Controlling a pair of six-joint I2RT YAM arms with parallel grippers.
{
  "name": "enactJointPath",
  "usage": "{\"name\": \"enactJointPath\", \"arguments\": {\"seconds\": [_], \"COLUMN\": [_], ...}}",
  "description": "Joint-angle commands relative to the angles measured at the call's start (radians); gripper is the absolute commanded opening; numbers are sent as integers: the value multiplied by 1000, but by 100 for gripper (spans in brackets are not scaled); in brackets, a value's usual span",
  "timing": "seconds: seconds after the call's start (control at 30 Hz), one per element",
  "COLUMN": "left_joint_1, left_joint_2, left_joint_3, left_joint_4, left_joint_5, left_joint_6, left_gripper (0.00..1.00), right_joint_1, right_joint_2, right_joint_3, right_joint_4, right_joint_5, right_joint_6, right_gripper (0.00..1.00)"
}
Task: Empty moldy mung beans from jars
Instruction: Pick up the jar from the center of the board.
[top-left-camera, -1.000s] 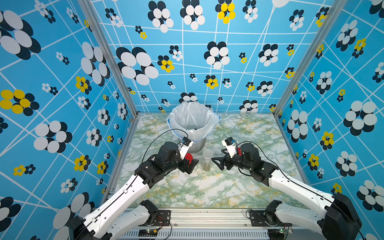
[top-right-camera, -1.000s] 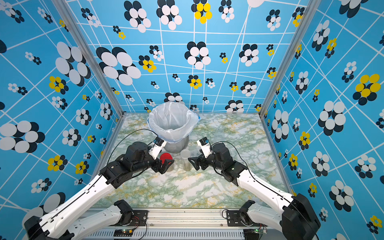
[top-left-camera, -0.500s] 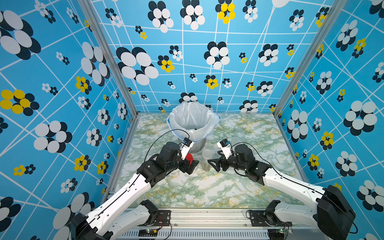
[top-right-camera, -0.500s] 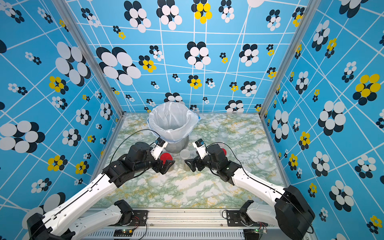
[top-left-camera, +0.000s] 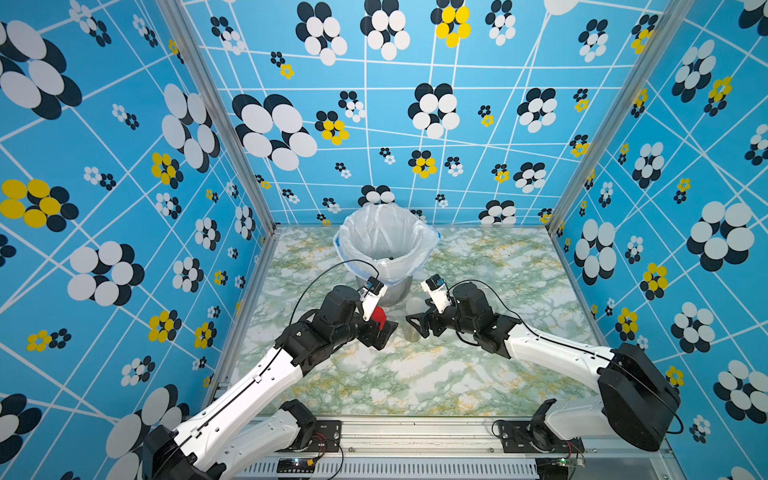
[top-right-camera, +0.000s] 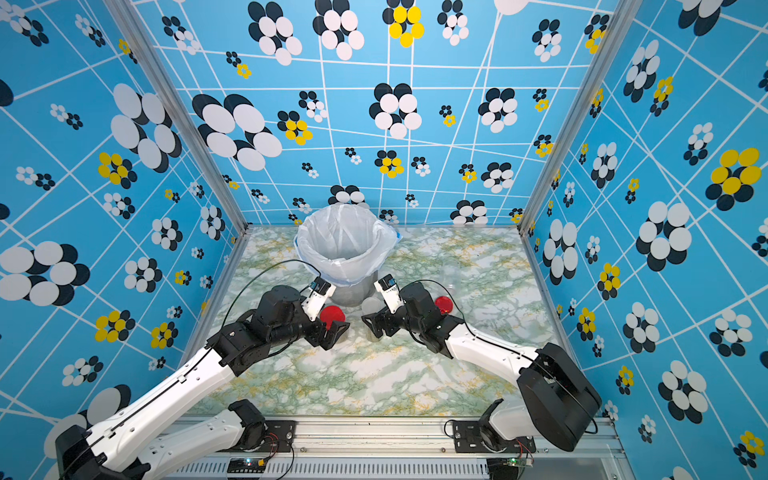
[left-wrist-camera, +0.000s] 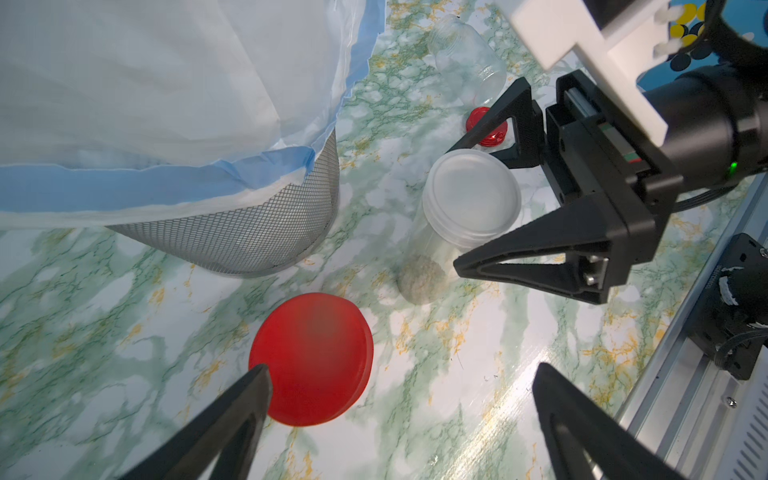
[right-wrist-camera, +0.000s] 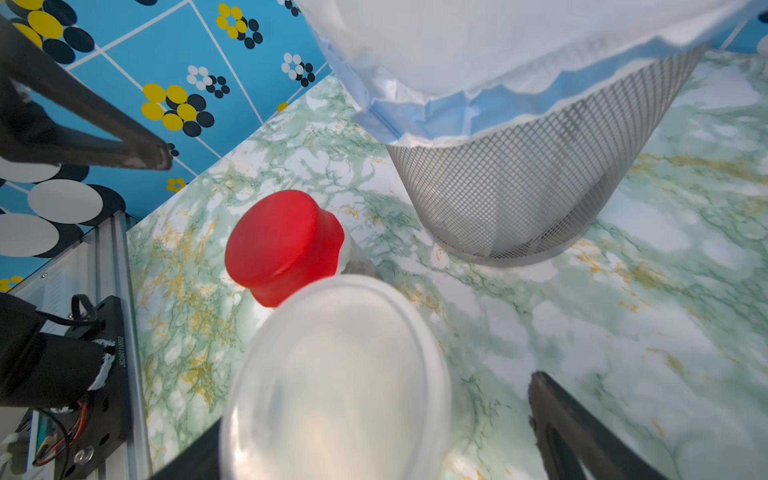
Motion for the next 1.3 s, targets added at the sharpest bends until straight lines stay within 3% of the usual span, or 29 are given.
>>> {"name": "enactJointPath", "arguments": {"seconds": [0.0, 0.13, 0.3, 0.5, 1.27], "left_joint_1": [-9, -9, -9, -9, -9], "left_joint_2": [-4, -4, 0, -9, -8], "left_joint_3": [-17, -17, -24, -43, -101], "left_joint_4": [17, 16, 22, 62, 243], "left_joint_5": [8, 7, 13, -19, 87], "left_joint_6": [-15, -9, -10, -4, 40], "left_gripper": [100, 100, 99, 99, 100], "right_joint_1": [5, 6, 6, 6, 5], "right_joint_2": [44, 78, 82, 31, -160], "right_joint_3": [44, 61, 63, 93, 320], "right_joint_4": [55, 83, 108, 41, -304], "right_joint_5": [-3, 17, 38, 24, 64], "right_joint_6": [-3, 10, 31, 29, 109], "right_gripper": [93, 87, 70, 61, 49]}}
